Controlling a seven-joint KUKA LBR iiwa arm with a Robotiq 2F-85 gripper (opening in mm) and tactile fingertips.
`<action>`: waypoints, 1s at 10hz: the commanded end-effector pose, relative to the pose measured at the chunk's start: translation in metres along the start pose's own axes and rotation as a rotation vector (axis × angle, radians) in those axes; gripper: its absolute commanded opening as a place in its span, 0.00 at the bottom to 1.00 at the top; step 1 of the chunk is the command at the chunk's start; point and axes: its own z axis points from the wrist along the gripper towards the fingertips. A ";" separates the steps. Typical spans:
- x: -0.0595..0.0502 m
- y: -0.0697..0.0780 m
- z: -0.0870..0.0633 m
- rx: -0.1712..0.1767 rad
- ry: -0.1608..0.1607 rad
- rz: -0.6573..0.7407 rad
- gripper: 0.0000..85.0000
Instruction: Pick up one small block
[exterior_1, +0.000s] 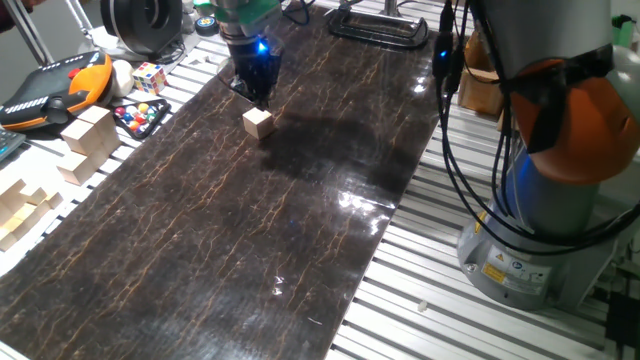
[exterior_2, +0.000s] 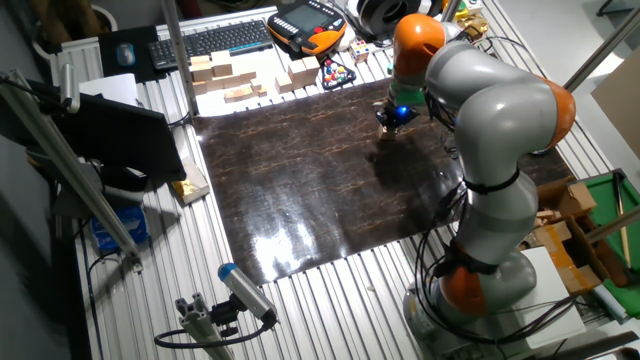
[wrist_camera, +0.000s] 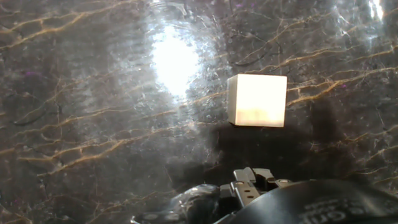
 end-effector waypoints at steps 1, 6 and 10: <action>0.000 0.000 0.000 -0.003 -0.020 -0.005 0.01; -0.001 0.000 0.003 -0.002 -0.111 0.002 0.67; -0.016 -0.007 0.019 -0.010 -0.096 0.045 1.00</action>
